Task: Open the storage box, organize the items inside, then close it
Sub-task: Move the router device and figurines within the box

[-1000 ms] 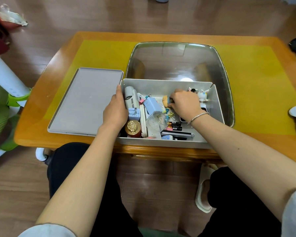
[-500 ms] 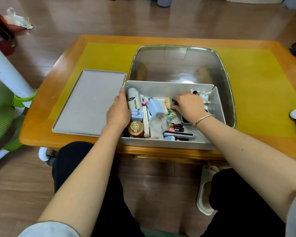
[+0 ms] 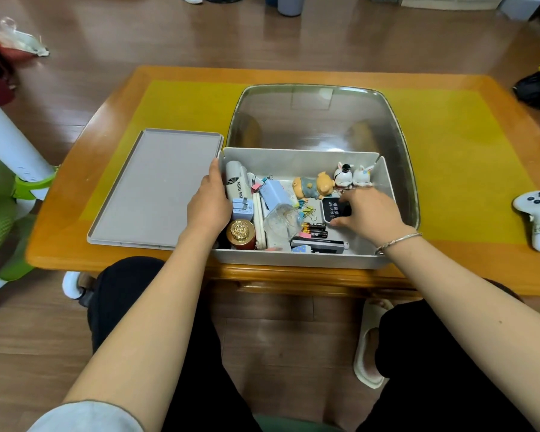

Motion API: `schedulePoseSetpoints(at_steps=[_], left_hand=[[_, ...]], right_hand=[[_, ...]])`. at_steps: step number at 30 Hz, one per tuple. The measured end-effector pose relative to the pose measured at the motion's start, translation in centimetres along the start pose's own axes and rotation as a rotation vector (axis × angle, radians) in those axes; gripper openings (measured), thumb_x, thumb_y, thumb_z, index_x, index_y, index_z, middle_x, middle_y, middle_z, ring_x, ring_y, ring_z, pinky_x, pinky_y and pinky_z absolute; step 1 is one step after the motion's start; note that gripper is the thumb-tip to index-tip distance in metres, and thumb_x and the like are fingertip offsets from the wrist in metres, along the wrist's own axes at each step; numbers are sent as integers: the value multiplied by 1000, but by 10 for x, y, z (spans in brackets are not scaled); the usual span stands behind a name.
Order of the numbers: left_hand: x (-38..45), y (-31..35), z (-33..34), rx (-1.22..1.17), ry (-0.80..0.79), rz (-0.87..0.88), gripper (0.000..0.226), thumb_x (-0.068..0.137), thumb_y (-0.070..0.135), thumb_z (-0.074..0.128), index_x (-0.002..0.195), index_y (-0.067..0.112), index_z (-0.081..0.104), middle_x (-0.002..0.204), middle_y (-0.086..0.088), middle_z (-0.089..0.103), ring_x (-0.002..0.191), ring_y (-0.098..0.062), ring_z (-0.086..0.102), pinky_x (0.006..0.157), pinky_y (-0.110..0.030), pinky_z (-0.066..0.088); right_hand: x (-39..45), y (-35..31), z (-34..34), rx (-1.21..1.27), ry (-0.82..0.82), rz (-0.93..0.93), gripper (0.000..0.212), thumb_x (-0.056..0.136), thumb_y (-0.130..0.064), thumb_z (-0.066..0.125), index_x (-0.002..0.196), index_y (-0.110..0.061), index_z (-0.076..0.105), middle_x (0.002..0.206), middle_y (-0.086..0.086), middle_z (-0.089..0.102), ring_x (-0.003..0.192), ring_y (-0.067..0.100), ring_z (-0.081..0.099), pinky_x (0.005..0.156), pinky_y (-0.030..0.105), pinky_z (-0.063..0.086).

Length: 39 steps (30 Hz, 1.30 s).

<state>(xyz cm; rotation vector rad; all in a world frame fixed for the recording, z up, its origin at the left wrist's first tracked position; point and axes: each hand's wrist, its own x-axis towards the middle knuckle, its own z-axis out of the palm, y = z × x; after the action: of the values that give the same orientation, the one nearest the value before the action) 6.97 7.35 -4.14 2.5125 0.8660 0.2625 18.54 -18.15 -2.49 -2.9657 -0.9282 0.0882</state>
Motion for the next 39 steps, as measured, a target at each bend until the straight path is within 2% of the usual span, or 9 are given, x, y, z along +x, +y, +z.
schedulePoseSetpoints(at_steps=[5, 16, 20, 24, 27, 30, 32, 36, 39], left_hand=[[-1, 0, 0, -10, 13, 7, 74, 90, 15, 59, 149, 21, 15, 134, -11, 50, 115, -30, 55, 78, -42, 47], [-1, 1, -1, -34, -1, 10, 73, 90, 15, 60, 148, 22, 16, 134, -10, 50, 115, -29, 55, 80, -44, 49], [-3, 0, -4, -121, -13, -4, 66, 93, 16, 55, 148, 23, 19, 134, -9, 52, 117, -29, 54, 81, -44, 49], [-7, 3, -8, -132, 124, -22, 36, 100, 25, 38, 135, 14, 41, 126, -10, 56, 114, -30, 53, 81, -41, 45], [-8, 9, -10, -41, 237, 65, 36, 100, 28, 40, 133, 13, 44, 133, -8, 50, 122, -27, 43, 93, -41, 39], [-4, 16, -11, 49, 298, 233, 33, 95, 23, 48, 126, 15, 52, 131, -5, 52, 123, -25, 38, 96, -38, 31], [2, 23, -11, 55, 252, 352, 29, 92, 21, 52, 120, 17, 57, 125, -4, 56, 120, -24, 39, 94, -36, 29], [22, 38, -7, 129, -56, 531, 30, 89, 19, 57, 118, 27, 60, 122, 1, 59, 117, -24, 40, 90, -36, 26], [35, 45, -4, 227, -229, 557, 42, 84, 39, 65, 124, 32, 56, 125, 3, 58, 116, -23, 39, 86, -36, 25]], right_hand=[[1, -3, 5, -2, -39, 26, 52, 73, -53, 71, 108, -15, 64, 107, 9, 63, 101, 28, 58, 78, 35, 49], [0, -6, 5, 7, -24, 48, 51, 75, -54, 69, 111, -19, 64, 108, 7, 63, 101, 26, 58, 79, 34, 49], [-1, -4, 1, 38, -59, 29, 51, 74, -50, 72, 114, -20, 63, 111, 7, 62, 104, 27, 58, 80, 35, 49], [3, -5, 0, 110, -47, -83, 40, 81, -31, 70, 119, -20, 61, 117, 6, 60, 109, 26, 55, 86, 38, 49], [7, -14, 2, 220, -25, -177, 34, 84, -20, 66, 118, -19, 63, 118, 4, 61, 108, 22, 56, 88, 32, 45], [11, -24, 5, 281, -19, -221, 32, 86, -16, 64, 118, -18, 64, 111, 4, 66, 102, 21, 59, 83, 28, 44], [13, -29, 6, 274, -25, -234, 32, 86, -17, 63, 118, -17, 63, 104, 5, 69, 97, 22, 62, 80, 28, 46], [18, -28, 9, 130, 18, -254, 28, 88, -22, 57, 116, -17, 63, 102, 6, 69, 94, 27, 63, 83, 37, 50], [20, -25, 11, 164, -17, -249, 28, 89, -23, 57, 115, -18, 63, 99, 4, 71, 93, 25, 63, 85, 38, 50]])
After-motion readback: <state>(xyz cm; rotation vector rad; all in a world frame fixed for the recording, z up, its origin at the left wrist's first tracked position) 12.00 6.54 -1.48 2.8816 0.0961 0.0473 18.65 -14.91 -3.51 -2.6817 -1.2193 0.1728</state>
